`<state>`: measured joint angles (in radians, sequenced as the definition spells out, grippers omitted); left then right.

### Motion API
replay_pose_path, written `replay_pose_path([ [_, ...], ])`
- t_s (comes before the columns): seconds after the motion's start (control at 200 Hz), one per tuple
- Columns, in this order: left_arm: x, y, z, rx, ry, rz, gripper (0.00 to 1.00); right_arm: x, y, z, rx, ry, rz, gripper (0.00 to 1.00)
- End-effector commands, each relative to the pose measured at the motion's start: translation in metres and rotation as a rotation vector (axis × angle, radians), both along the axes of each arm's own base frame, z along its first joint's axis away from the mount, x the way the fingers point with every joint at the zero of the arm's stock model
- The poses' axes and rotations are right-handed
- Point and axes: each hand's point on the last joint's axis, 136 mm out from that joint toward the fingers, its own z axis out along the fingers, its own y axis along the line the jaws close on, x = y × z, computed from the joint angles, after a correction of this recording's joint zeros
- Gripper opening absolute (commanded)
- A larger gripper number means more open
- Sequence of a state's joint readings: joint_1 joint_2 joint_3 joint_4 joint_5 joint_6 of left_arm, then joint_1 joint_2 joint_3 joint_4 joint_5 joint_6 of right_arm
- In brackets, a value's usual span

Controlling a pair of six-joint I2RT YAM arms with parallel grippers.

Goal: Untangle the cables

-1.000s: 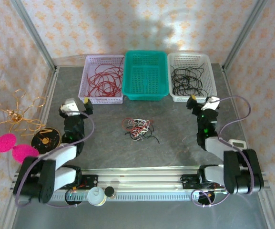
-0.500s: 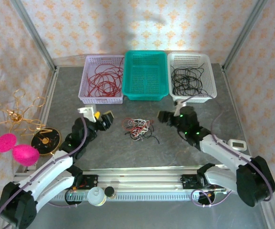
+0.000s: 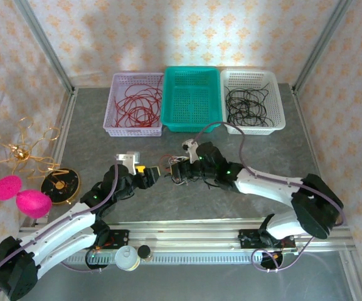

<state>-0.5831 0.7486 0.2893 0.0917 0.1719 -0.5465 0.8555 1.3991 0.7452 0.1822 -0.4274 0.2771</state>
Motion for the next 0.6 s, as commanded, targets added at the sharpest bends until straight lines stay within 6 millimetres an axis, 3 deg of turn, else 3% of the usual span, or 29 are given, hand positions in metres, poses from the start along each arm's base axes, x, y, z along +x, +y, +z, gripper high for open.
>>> replay_pose_path([
  [0.0, -0.008, -0.003, -0.010, -0.006, 0.041, -0.023, 0.72, 0.006, 0.013, 0.012, 0.022, -0.060, 0.036, 0.52],
  [0.195, -0.008, 0.006, -0.019, 0.023, 0.068, 0.019, 0.70, 0.017, 0.014, -0.002, -0.034, -0.082, 0.014, 0.48],
  [0.355, -0.010, -0.002, -0.021, 0.008, 0.069, -0.024, 0.70, 0.021, 0.016, -0.007, -0.050, -0.091, 0.015, 0.23],
  [0.46, -0.007, -0.010, -0.017, -0.020, 0.051, -0.052, 0.70, 0.025, 0.016, 0.000, -0.059, -0.109, 0.004, 0.11],
  [0.591, -0.001, -0.025, -0.001, -0.106, -0.026, -0.094, 0.70, 0.026, 0.012, 0.018, -0.048, -0.132, -0.014, 0.06],
])
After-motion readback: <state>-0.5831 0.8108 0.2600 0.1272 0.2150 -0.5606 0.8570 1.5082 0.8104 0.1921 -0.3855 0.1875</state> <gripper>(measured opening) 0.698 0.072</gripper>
